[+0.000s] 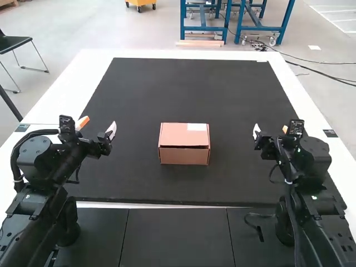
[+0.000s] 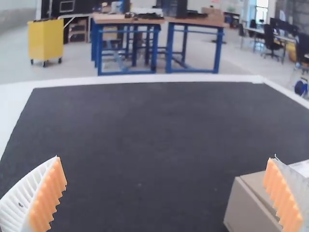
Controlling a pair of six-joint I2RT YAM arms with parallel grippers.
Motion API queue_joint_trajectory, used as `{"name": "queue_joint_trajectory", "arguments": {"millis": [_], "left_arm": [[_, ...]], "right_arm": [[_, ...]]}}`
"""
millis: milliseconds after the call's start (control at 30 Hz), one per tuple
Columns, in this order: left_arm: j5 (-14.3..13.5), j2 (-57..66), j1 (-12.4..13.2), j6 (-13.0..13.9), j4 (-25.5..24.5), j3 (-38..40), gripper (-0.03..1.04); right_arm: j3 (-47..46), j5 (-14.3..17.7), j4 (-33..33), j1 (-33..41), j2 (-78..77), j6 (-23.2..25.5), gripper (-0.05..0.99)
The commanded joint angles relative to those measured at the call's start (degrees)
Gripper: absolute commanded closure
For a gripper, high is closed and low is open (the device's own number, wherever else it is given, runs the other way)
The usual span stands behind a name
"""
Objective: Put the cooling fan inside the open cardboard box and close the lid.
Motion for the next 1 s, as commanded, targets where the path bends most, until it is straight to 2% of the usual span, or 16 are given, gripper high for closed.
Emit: {"name": "queue_joint_trajectory", "arguments": {"millis": [0, 67, 100, 133, 200, 967], "left_arm": [[0.74, -0.78, 0.02, 1.13, 0.29, -0.23, 0.05], [0.74, -0.78, -0.07, 1.65, -0.68, -0.32, 0.05], [0.3, -0.78, -0.07, 4.12, -2.0, -0.32, 0.05], [0.3, -0.78, -0.07, 5.26, -2.17, -0.32, 0.05], [0.3, -0.78, -0.16, 5.87, -2.17, -0.32, 0.05], [0.3, -0.78, 0.19, 5.96, -2.26, -0.32, 0.05]], "right_arm": [[-0.21, 1.08, -0.8, 0.63, -0.32, 0.59, 0.03], [-0.21, 1.08, -0.71, 0.63, -0.4, 0.5, 0.02], [-0.21, 1.08, -0.71, 0.54, -0.4, 0.5, 0.02], [-0.21, 1.08, -0.63, 0.45, -0.4, 0.24, 0.02], [-0.21, 1.08, -0.28, 0.28, -0.4, -0.29, 0.03], [-0.21, 0.91, 0.08, -0.86, -0.4, -0.82, 0.02]]}}
